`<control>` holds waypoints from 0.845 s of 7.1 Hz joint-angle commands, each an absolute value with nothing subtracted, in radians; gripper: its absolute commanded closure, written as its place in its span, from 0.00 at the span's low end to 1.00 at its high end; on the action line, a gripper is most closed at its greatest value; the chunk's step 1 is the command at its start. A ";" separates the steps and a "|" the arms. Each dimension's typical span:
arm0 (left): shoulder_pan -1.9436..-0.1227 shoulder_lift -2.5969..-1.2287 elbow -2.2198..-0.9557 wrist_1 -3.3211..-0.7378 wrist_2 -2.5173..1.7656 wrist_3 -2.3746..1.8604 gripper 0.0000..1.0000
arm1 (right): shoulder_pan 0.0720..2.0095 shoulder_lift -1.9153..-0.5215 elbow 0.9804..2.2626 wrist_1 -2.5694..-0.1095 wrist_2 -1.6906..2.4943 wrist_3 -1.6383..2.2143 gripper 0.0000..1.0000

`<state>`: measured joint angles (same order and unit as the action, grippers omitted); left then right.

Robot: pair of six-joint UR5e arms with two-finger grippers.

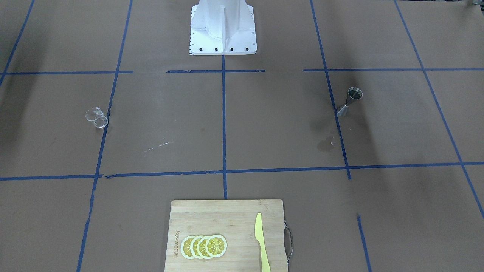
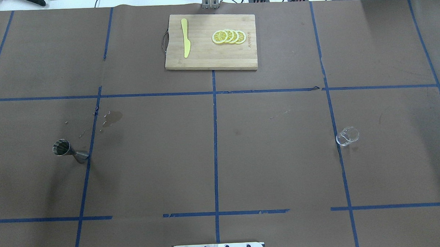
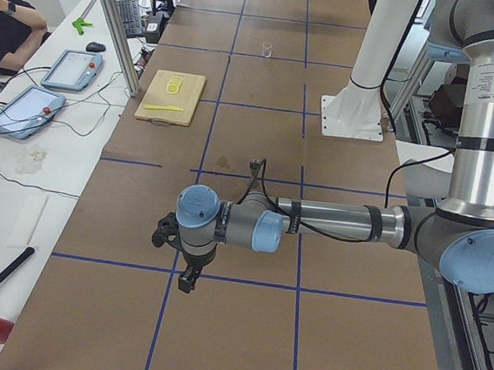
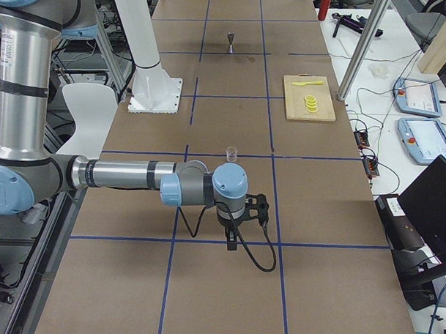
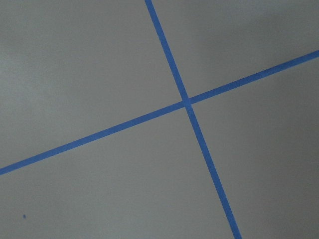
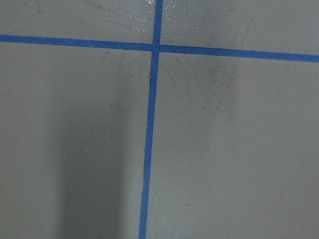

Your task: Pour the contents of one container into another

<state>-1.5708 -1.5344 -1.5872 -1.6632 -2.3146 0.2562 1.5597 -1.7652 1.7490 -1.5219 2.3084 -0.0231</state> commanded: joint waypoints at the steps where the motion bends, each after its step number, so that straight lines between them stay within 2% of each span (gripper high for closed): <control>1: -1.572 -1.525 -1.597 -1.655 -2.316 0.264 0.00 | 1.559 -1.753 1.758 -1.554 2.270 -0.023 0.00; 6: -1.572 -1.532 -1.621 -1.657 -2.312 0.259 0.00 | 1.557 -1.761 1.758 -1.546 2.275 -0.023 0.00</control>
<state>-1.5718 -1.5306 -1.6105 -1.6584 -2.3145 0.2650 1.5578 -1.7601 1.7591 -1.5472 2.2748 -0.0230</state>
